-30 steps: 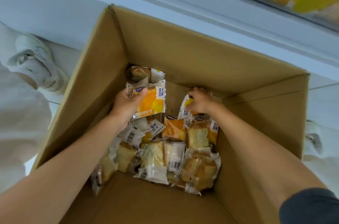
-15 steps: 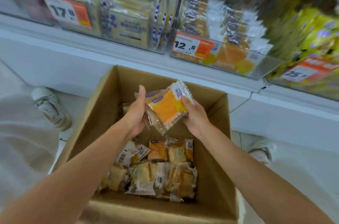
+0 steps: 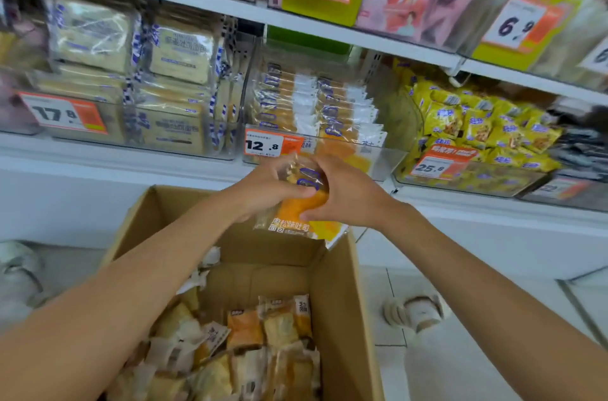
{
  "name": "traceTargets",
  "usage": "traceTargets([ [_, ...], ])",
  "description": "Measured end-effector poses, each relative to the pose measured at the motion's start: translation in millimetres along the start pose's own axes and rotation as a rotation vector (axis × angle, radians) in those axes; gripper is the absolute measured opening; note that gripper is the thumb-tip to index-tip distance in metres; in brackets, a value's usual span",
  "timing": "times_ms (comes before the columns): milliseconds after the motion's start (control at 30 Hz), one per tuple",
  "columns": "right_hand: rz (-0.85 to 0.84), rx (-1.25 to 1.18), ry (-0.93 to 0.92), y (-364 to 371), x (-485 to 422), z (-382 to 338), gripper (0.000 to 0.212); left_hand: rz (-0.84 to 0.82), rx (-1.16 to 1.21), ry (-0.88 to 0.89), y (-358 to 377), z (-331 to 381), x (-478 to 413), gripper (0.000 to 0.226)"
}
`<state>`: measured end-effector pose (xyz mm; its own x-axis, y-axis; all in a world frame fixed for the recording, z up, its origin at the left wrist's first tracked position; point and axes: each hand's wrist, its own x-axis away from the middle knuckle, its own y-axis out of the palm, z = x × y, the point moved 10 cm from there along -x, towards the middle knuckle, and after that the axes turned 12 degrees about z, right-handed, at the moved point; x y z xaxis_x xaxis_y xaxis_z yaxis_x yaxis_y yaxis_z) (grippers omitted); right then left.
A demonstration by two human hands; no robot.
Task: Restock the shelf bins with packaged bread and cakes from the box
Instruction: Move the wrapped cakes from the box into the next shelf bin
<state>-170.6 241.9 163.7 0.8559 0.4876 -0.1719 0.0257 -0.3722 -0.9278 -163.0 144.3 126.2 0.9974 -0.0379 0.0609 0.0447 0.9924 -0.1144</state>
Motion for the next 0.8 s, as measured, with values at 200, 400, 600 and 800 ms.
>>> traceTargets([
  [200,0.21,0.148,0.114,-90,-13,38,0.066,0.047,-0.067,0.19,2,66,-41,0.089],
  [400,0.613,0.217,0.216,-159,-35,88,0.055,0.217,-0.54,0.38,-18,83,-146,0.037],
  [600,0.562,0.64,0.345,-125,-115,139,0.052,-0.195,-1.074,0.329,29,40,-230,0.095],
  [800,0.495,0.858,0.552,-104,-205,199,0.049,-0.241,-1.05,0.303,29,28,-233,0.097],
])
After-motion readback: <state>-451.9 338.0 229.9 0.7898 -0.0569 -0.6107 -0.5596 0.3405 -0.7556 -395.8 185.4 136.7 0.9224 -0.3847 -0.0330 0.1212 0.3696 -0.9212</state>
